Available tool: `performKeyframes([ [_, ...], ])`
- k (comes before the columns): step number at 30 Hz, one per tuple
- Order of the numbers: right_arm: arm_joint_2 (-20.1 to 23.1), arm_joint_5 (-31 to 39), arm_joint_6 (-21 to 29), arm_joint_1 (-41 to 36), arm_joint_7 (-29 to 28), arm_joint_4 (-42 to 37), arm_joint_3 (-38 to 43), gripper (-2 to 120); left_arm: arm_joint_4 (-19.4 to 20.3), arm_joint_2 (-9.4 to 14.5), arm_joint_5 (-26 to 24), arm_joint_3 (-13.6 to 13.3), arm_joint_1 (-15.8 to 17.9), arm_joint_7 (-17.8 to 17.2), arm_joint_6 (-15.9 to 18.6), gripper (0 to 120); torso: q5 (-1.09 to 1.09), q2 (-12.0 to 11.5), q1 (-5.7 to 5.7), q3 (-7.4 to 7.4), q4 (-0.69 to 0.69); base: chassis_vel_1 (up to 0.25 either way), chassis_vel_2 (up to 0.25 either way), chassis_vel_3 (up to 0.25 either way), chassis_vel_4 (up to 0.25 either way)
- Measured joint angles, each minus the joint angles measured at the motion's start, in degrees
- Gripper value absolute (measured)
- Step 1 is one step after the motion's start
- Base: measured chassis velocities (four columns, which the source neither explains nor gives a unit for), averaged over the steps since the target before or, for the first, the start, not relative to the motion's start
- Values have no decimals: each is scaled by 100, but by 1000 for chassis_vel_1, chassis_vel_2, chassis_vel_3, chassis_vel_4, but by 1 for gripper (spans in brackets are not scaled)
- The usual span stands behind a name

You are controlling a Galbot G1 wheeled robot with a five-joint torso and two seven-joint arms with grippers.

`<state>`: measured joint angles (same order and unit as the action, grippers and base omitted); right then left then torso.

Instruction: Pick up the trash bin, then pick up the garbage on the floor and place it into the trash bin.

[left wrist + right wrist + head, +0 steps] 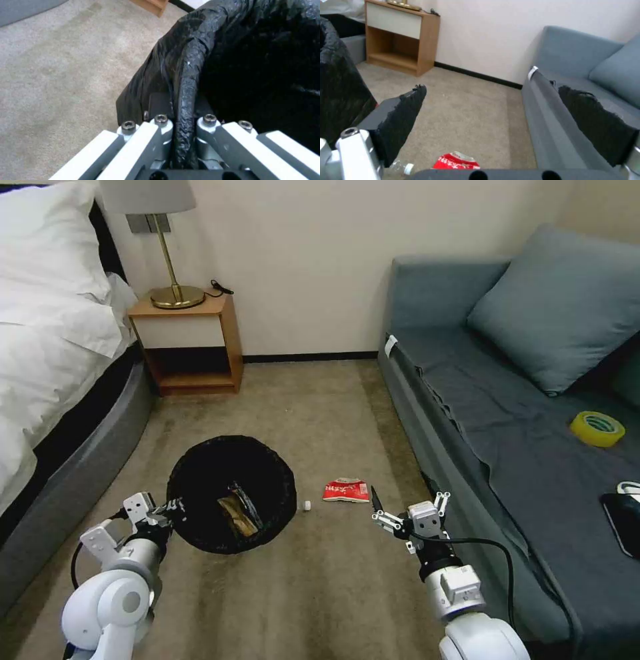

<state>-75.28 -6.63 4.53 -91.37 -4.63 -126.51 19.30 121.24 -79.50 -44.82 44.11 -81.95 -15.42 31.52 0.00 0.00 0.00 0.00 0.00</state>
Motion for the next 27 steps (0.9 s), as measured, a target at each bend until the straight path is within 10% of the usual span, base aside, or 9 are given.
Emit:
performKeyframes([
  [27,49,151,35,98,13,65,-20,100,-78,9,13,88,58,-12,-35,3,0,0,0,0,0,-39,44,42,-44],
])
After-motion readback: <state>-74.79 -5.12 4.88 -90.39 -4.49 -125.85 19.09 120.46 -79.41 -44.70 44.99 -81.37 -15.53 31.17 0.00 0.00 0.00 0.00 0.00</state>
